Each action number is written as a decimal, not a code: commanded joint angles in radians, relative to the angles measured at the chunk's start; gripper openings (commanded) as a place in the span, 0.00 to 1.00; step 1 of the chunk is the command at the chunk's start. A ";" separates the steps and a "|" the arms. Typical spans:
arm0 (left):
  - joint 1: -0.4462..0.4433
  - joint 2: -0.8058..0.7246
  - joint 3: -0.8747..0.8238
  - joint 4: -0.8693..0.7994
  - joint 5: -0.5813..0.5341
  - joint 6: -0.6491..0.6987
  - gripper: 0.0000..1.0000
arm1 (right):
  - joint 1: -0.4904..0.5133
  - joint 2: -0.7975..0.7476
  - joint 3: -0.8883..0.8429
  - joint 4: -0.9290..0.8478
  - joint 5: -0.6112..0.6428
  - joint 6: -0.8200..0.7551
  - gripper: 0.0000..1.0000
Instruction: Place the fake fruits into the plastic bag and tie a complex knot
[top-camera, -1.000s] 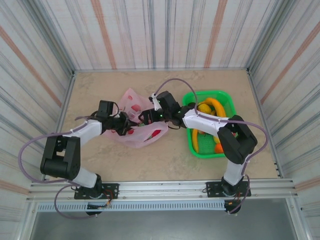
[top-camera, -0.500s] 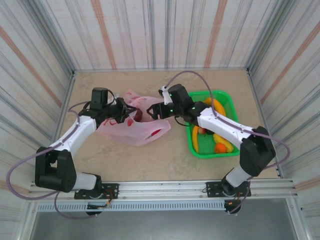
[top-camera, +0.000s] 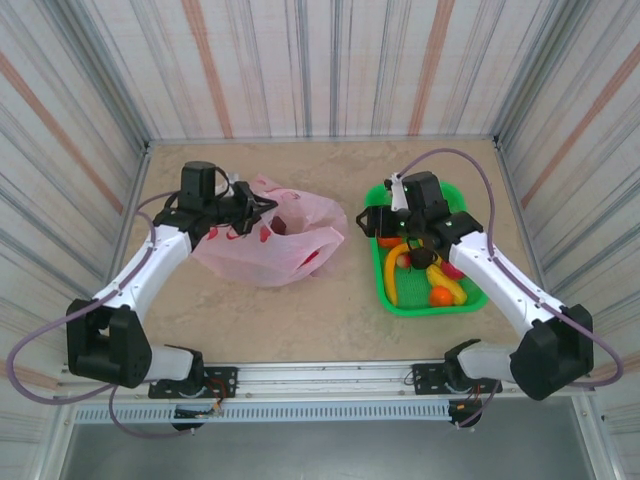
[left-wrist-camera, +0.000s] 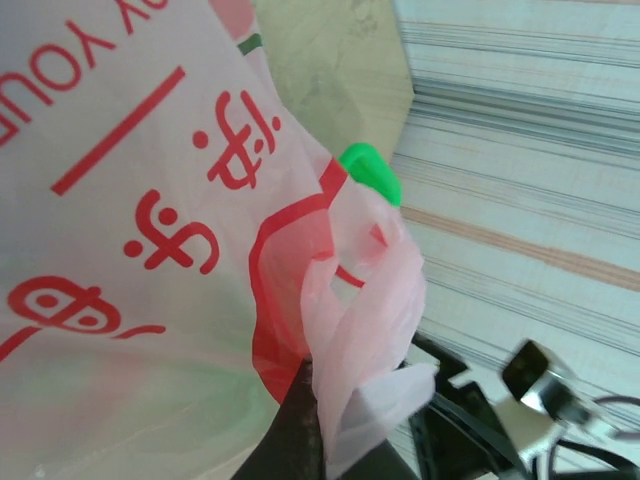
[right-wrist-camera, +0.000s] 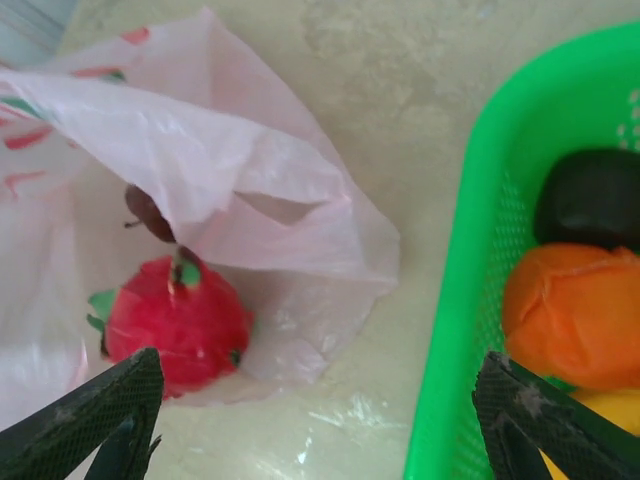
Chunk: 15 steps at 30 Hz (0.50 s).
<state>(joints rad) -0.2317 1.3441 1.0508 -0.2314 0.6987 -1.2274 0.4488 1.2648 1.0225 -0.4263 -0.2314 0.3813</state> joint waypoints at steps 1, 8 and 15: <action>-0.009 -0.027 0.049 -0.002 0.009 -0.024 0.00 | 0.025 0.006 -0.050 0.049 -0.079 0.020 0.80; -0.008 -0.029 0.037 -0.004 0.001 -0.029 0.00 | 0.087 0.227 0.059 0.131 -0.013 -0.006 0.72; 0.005 -0.046 0.032 -0.017 -0.004 -0.021 0.00 | 0.096 0.405 0.171 0.153 0.038 -0.011 0.72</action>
<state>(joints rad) -0.2352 1.3380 1.0760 -0.2356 0.6952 -1.2461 0.5377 1.6325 1.1522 -0.2901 -0.2382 0.3836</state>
